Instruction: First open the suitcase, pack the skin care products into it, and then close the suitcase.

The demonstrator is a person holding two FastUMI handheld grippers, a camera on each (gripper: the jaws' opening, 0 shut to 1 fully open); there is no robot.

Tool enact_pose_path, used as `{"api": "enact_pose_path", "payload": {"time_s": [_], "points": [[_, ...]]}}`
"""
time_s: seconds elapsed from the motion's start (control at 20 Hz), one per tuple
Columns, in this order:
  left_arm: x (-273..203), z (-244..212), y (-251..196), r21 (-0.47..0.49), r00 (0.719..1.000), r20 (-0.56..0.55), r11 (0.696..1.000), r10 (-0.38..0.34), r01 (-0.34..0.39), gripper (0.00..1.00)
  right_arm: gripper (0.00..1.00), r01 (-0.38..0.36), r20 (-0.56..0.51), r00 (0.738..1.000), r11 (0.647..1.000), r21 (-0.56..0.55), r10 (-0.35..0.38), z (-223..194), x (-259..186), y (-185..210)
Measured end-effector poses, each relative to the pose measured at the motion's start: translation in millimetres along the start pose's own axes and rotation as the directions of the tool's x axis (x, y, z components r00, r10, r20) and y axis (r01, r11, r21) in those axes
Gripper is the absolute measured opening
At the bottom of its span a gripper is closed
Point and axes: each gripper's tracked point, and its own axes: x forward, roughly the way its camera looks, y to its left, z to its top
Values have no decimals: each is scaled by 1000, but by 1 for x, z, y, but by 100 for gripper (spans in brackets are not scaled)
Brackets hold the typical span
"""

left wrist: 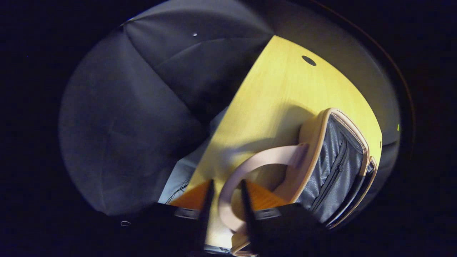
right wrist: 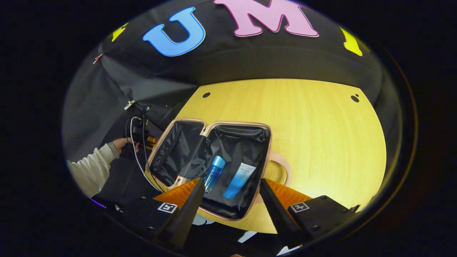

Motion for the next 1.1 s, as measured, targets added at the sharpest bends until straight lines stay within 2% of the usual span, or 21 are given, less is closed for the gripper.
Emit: {"api": "enact_pose_path", "payload": {"time_s": [0.05,0.2,0.3,0.5,0.75,0.85,1.1], "points": [[11,0,-1,36,1000,17,999,13,-14,20,97,4,13,1000,1000,11,-4,3,-1,0],[1,4,-3,71,999,48,997,-18,15,13,98,4,39,999,1000,10,-4,9,-5,-5],[-23,11,-9,102,991,125,994,-44,31,8,98,-11,53,999,1000,3,11,10,-11,-5],[-75,27,-30,128,967,233,989,-103,74,7,97,-28,90,996,1000,2,28,15,-22,-2],[-186,37,-80,208,890,404,969,-210,134,6,97,-85,132,987,995,-52,91,24,-41,-3],[-240,30,-118,263,852,455,953,-258,148,6,97,-98,158,982,993,-63,107,29,-55,-10],[-316,2,-221,368,785,493,908,-375,202,6,97,-111,212,970,992,-61,122,38,-90,-48]]}}
